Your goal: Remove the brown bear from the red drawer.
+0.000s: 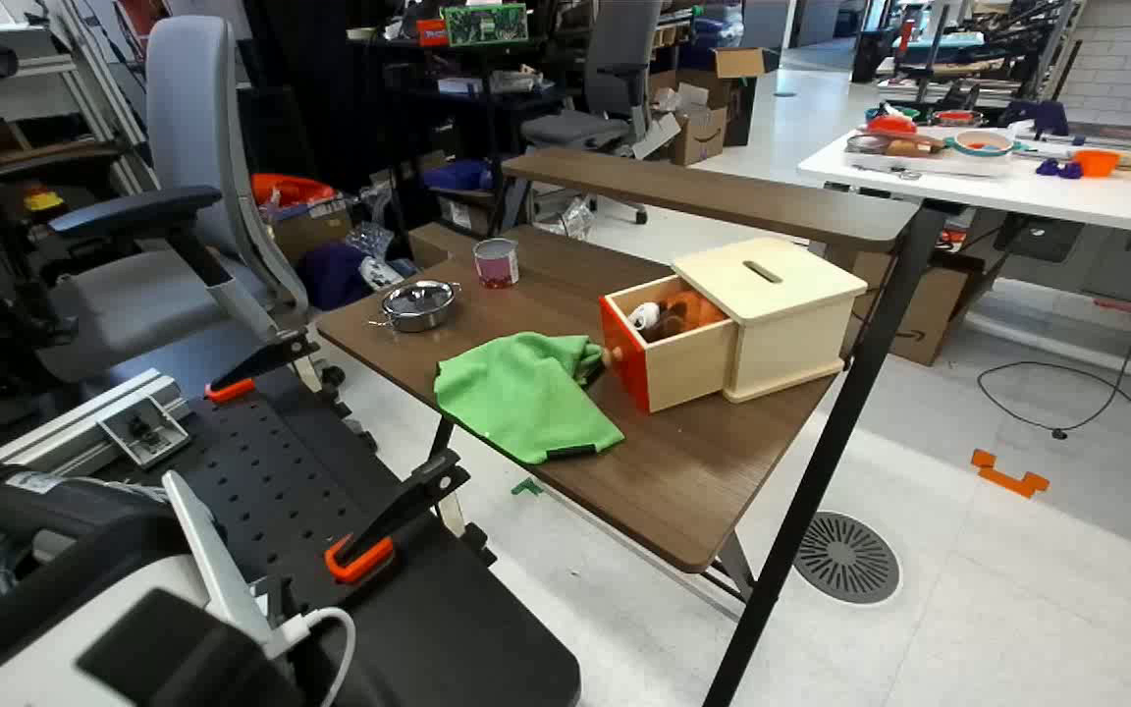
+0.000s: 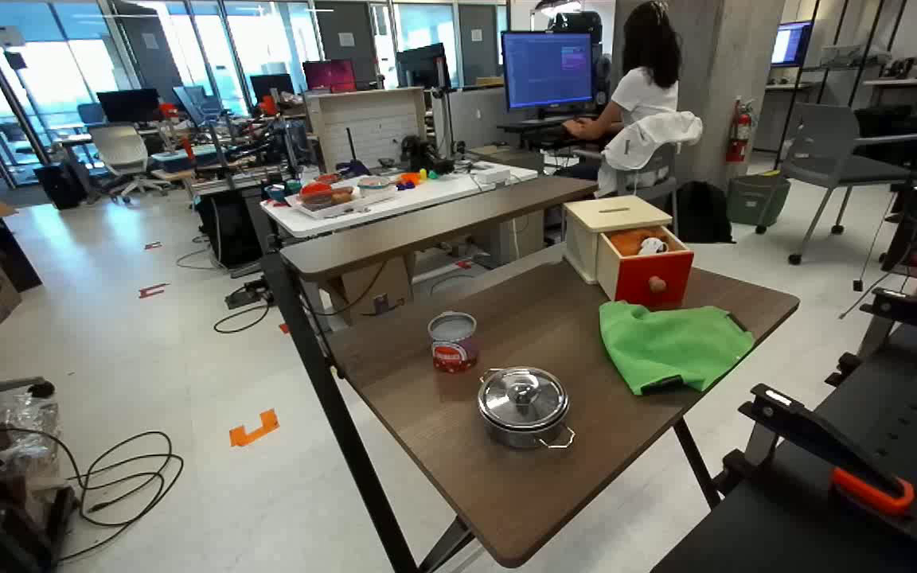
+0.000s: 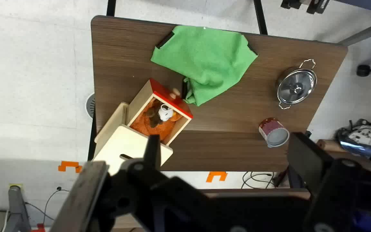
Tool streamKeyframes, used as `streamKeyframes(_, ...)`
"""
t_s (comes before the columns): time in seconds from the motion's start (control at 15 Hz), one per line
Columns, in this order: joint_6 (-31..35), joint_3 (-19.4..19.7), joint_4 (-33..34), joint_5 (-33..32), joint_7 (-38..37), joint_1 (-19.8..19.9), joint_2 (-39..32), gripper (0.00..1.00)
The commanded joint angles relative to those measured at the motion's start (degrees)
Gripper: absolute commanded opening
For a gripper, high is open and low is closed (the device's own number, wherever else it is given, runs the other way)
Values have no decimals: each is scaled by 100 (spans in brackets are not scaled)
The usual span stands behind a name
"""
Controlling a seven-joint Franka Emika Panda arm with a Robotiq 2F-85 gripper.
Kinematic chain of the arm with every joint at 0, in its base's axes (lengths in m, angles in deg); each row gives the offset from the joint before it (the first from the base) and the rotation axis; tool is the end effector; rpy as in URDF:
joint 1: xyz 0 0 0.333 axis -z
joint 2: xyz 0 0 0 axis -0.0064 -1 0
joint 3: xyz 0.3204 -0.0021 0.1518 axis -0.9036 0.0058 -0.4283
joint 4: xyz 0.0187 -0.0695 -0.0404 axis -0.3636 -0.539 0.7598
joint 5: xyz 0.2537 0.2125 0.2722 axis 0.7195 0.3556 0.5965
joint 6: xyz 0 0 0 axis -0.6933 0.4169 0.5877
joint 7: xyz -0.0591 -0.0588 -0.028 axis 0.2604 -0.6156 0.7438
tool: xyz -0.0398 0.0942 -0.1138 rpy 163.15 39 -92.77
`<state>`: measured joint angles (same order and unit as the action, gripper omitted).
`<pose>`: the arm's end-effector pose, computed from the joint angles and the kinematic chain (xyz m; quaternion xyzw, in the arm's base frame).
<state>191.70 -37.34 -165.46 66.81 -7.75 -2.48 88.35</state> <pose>0.4408 -0.1356 0.4318 -0.9837 -0.1263 -0.1096 0.0656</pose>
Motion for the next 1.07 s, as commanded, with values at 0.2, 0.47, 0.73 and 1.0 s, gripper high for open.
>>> streamKeyframes(0.2, -22, -162, 25, 86, 63, 173, -25, 100)
streamKeyframes(0.47, -21, -162, 25, 86, 62, 173, -25, 100)
streamKeyframes(0.73, 239, -131, -35, 274, 134, 120, -147, 100)
streamKeyframes(1.0, 599, -255, 15, 267, -127, 157, -688, 100)
